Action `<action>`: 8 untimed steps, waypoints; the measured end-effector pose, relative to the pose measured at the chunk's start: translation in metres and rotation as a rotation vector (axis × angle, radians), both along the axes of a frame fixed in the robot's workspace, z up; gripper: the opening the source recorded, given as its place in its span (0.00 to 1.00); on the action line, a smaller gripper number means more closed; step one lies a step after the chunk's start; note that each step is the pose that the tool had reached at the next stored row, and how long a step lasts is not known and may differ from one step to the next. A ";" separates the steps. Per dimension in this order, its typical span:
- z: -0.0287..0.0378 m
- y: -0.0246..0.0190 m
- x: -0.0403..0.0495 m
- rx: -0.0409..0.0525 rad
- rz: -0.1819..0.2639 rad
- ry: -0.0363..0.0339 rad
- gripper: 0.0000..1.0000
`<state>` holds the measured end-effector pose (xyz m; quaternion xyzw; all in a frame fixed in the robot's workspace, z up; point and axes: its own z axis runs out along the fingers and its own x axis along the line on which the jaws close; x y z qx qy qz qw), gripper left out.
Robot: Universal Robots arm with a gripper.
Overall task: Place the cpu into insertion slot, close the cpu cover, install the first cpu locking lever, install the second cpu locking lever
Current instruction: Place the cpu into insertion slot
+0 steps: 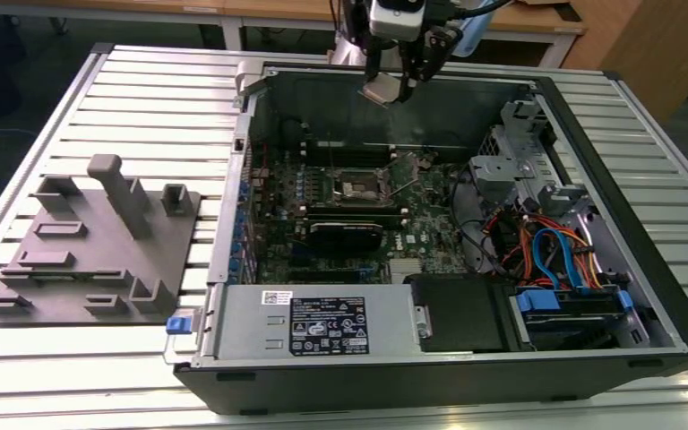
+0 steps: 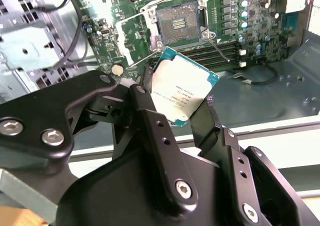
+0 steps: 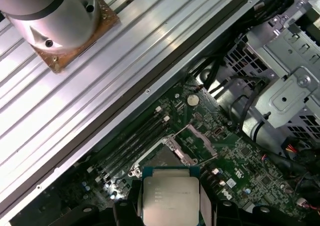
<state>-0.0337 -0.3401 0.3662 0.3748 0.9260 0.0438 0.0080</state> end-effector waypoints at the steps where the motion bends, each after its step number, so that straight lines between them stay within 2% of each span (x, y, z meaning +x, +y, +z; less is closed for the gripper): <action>1: -0.0001 0.0000 0.0000 -0.0001 -0.013 0.0000 0.54; 3: -0.0002 0.0000 0.0000 -0.0001 -0.029 0.0001 0.54; 8: -0.0008 0.0000 0.0000 -0.0002 -0.030 0.0001 0.54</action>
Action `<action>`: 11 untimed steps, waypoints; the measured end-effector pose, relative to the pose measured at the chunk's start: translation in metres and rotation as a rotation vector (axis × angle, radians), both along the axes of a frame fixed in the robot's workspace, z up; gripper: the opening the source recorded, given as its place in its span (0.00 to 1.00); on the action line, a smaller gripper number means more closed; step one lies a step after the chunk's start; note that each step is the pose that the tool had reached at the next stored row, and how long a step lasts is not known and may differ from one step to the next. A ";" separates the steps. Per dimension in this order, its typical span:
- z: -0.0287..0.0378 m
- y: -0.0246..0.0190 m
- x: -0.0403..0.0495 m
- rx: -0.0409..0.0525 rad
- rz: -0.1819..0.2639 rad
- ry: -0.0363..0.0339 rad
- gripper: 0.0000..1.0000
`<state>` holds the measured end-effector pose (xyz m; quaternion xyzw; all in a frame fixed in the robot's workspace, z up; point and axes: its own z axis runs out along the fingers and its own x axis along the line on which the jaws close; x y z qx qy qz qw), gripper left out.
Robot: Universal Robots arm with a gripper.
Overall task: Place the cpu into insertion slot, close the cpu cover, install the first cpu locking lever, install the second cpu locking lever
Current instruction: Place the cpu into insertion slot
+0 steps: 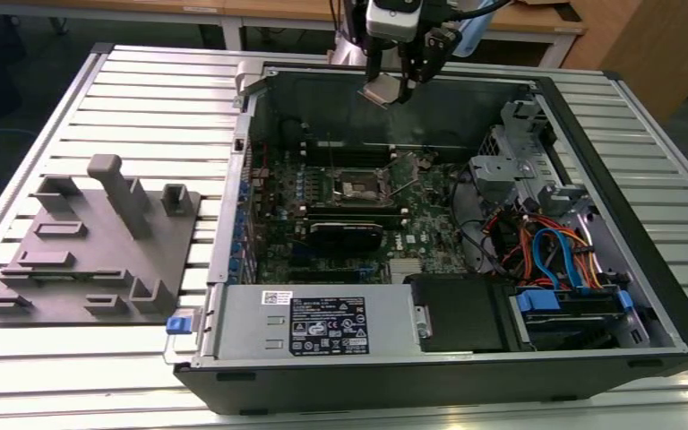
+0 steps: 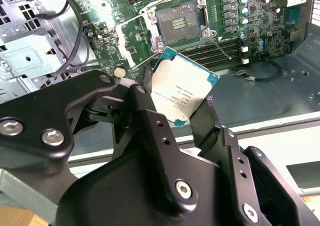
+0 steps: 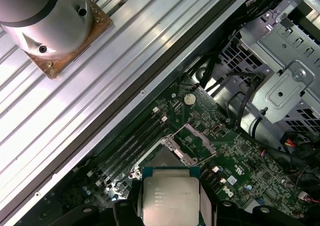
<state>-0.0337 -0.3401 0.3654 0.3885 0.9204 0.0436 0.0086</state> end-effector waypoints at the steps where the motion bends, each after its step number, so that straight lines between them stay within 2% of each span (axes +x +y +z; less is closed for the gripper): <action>1: 0.0000 0.0000 0.0000 0.0000 0.000 0.0000 0.54; 9: -0.0001 0.0000 0.0000 0.0000 -0.001 0.0000 0.54; 11: -0.0002 0.0000 0.0001 0.0002 -0.018 -0.0001 0.54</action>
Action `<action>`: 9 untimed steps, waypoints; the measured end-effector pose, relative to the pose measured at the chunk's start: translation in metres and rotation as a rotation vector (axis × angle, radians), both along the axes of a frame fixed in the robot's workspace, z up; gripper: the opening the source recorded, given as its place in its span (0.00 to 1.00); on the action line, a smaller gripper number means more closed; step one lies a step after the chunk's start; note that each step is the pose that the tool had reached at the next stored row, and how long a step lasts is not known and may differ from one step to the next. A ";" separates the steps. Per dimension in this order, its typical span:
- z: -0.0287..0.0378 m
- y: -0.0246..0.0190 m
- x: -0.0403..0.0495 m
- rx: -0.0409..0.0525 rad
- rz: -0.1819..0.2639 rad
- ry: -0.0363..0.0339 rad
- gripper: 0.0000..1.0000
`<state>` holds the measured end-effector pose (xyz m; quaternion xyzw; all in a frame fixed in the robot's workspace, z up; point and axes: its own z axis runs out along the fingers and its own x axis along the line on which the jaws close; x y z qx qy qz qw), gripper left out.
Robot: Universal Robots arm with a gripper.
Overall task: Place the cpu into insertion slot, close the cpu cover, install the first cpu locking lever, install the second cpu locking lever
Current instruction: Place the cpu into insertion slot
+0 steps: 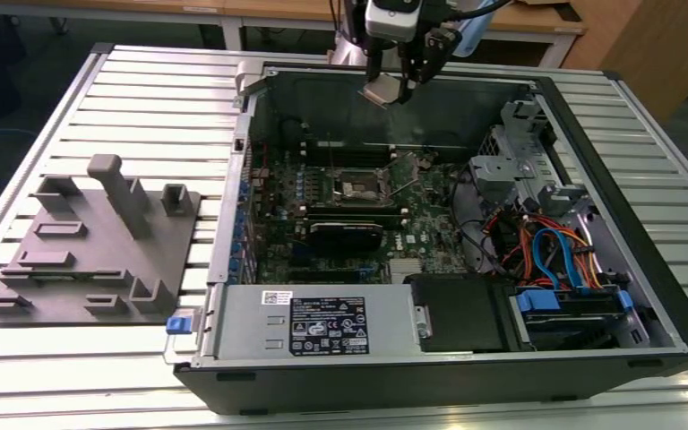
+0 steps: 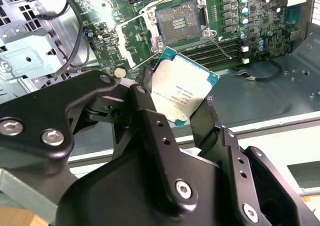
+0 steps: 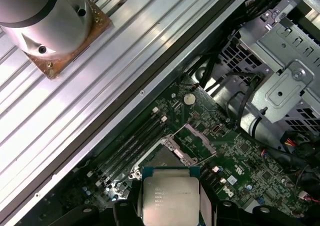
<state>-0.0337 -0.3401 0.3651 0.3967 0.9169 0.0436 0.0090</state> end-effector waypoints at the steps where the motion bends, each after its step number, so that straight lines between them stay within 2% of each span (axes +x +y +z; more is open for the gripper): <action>1: -0.0001 0.0000 0.0000 0.0001 -0.018 0.0000 0.54; 9: -0.0009 0.0000 0.0000 -0.0002 -0.161 0.0001 0.54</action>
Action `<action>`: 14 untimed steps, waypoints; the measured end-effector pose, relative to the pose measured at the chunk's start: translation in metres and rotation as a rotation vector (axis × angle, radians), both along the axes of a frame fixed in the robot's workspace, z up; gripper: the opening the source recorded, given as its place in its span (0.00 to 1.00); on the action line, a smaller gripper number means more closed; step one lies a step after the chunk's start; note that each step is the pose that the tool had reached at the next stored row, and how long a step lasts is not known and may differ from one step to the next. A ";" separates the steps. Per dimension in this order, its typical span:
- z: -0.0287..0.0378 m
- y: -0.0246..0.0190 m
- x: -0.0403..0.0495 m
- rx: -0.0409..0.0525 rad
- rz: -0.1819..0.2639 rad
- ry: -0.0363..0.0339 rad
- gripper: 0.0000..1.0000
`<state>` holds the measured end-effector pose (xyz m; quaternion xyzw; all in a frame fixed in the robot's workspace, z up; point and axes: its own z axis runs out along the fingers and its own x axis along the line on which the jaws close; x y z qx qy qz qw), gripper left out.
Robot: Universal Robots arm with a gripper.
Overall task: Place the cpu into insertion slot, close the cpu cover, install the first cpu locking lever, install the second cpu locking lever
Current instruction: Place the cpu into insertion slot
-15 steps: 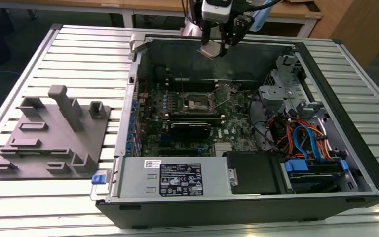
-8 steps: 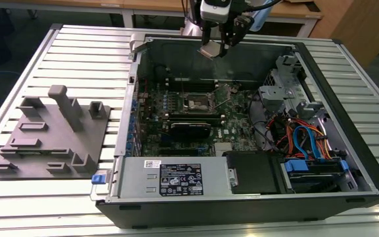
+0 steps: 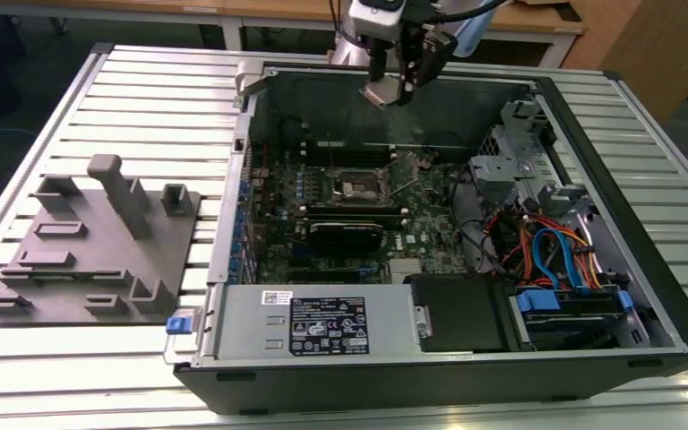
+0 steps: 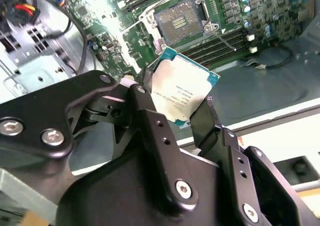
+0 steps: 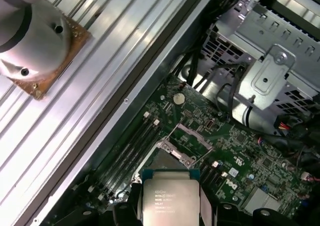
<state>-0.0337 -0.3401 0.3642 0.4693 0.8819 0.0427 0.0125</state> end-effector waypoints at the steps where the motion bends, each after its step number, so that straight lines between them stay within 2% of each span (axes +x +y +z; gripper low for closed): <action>1: -0.0001 0.0000 0.0000 0.0000 -0.016 0.0000 0.54; 4: -0.0001 0.0000 0.0000 0.0000 -0.049 0.0000 0.54; 14: -0.0002 0.0000 0.0000 0.0000 -0.057 0.0000 0.54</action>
